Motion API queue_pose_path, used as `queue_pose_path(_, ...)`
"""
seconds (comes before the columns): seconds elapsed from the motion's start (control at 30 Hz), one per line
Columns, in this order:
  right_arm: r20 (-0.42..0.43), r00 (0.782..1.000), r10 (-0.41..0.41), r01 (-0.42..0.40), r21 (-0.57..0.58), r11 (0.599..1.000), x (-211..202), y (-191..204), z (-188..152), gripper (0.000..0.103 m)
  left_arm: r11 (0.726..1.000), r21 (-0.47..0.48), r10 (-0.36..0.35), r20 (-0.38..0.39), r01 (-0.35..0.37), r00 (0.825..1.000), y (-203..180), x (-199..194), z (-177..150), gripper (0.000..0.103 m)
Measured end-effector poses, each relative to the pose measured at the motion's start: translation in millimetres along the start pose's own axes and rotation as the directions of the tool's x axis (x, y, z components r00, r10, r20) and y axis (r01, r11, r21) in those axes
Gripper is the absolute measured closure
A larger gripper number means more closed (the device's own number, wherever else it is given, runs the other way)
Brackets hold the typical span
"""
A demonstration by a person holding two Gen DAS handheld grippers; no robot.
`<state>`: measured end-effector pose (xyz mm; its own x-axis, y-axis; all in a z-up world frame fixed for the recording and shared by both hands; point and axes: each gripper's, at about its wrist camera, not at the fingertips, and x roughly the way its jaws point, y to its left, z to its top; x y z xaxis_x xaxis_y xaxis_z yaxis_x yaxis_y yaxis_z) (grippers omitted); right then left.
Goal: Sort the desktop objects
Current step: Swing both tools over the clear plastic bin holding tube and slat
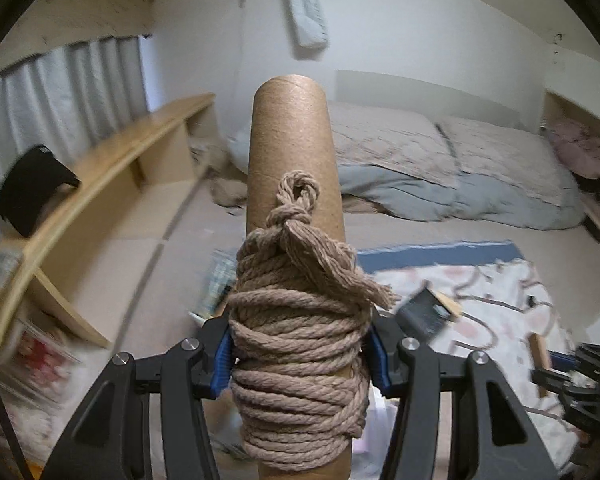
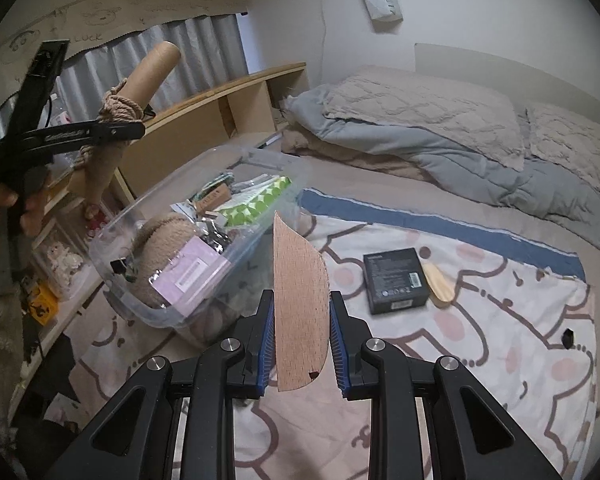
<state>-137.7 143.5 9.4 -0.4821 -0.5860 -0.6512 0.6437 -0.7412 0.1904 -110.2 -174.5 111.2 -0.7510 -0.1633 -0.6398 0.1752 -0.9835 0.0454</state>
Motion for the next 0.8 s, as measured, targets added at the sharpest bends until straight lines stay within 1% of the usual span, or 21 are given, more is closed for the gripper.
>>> queue_pose_path(0.1,-0.003,1.0,0.016,-0.016,0.006,1.0,6.3,-0.6,2.2,0.077,0.998,0.033,0.054,0.025,-0.055,0.998,14.4,13.7,5.2,0.05)
queue_pose_path(0.17,-0.011,1.0,0.025,-0.025,0.007,1.0,10.6,-1.9,2.4,0.077,0.996,0.05,0.079,0.023,-0.08,0.997,19.8,26.0,7.5,0.05)
queue_pose_path(0.33,-0.037,0.999,0.026,-0.025,0.021,0.999,21.4,-11.7,1.2,0.077,0.992,0.076,0.105,-0.032,-0.103,0.994,30.9,71.3,5.4,0.05)
queue_pose_path(0.5,-0.06,0.998,0.023,-0.02,0.041,0.999,34.4,-23.3,1.8,0.077,0.983,0.106,0.164,-0.101,-0.153,0.981,44.5,117.6,-2.1,0.05)
queue_pose_path(0.63,-0.071,0.997,0.021,-0.018,0.053,0.998,44.1,-28.7,2.8,0.077,0.978,0.104,0.193,-0.132,-0.18,0.972,56.7,140.9,-9.2,0.05)
queue_pose_path(0.8,-0.098,0.995,0.028,-0.023,0.056,0.998,53.9,-29.7,0.4,0.077,0.969,0.138,0.225,-0.172,-0.203,0.959,62.1,162.6,-20.5,0.05)
